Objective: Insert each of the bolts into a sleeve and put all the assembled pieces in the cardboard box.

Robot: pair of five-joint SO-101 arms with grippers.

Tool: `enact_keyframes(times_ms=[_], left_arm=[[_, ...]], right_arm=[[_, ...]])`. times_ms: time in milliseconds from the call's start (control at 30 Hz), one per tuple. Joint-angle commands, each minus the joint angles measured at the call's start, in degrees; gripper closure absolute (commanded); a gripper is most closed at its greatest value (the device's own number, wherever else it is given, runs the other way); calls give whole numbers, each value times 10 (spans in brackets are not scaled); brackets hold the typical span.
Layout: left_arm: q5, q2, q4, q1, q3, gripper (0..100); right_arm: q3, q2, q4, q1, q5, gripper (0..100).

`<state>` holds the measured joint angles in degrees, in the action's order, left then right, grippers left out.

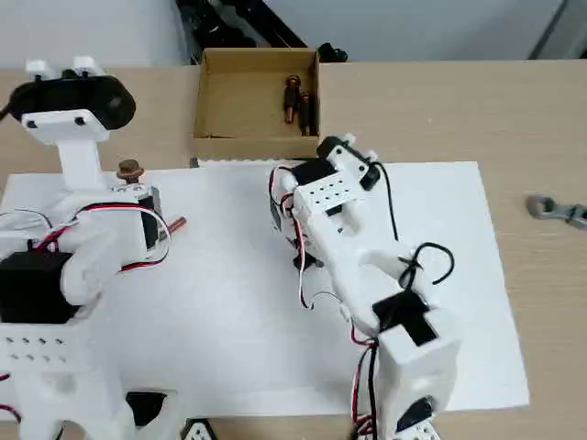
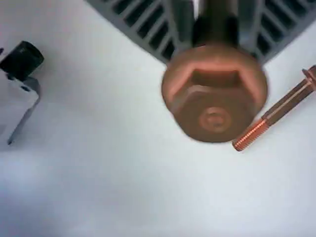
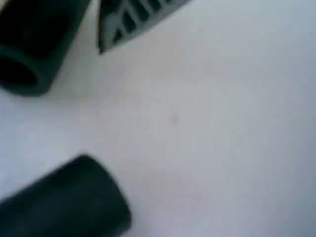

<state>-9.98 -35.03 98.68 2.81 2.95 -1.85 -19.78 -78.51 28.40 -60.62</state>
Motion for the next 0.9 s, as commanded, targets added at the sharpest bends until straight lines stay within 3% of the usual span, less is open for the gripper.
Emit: enact_keyframes(times_ms=[0,467,633,867], left_arm=[[1,-16,-16,3,7,994],[2,-16,-16,3,7,994],[2,-16,-16,3,24,994],[3,-16,-14,3,61,994]], right_arm=[[-4,-12,15,1,-6,837],[-2,-29,14,4,-5,847],[-1,-29,14,4,-3,992],[-1,-29,14,4,8,990]])
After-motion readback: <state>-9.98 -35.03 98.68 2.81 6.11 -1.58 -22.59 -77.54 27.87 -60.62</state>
